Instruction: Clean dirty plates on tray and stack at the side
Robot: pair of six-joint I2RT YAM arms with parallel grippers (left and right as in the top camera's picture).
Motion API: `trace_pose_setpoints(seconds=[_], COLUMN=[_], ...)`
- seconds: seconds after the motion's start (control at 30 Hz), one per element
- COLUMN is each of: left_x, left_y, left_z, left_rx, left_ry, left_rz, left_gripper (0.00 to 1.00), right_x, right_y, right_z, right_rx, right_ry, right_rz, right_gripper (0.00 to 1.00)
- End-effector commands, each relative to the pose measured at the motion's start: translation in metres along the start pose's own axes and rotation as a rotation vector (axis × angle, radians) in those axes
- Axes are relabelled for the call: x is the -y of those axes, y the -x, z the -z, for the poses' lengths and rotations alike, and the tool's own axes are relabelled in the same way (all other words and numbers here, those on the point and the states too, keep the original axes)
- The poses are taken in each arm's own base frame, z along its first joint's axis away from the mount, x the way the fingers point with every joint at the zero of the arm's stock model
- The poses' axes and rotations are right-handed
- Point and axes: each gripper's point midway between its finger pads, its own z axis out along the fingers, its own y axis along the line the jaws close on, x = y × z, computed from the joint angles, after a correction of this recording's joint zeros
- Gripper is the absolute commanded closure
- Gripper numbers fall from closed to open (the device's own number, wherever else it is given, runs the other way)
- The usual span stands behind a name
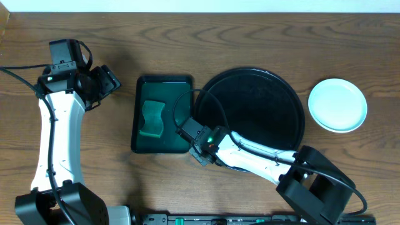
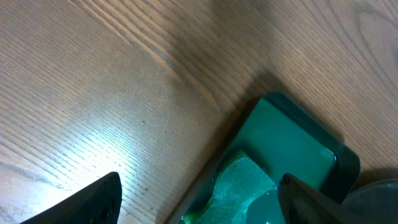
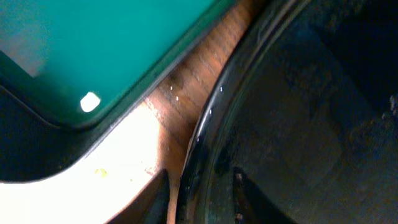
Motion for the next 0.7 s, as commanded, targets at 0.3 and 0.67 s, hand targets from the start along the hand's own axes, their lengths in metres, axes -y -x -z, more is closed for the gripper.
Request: trace_pose_setpoints(seconds=[0.3, 0.67], left_x=[-0.001, -0.001], left_y=[0.003, 0.003], left_z=[0.001, 0.001], left_rx=[0.008, 0.008], left_ry=[0.004, 0.004], left_rz=[0.012, 0.012], left_gripper=[0.2, 0.2], right_x=[-0.017, -0.02], right_y=[-0.005, -0.004], right_z=[0.0, 0.001], right_rx=[-0.021, -0.015], right_ry=[0.077, 0.086], right_rz=[0.001, 0.056], right_gripper=[0.89, 0.99])
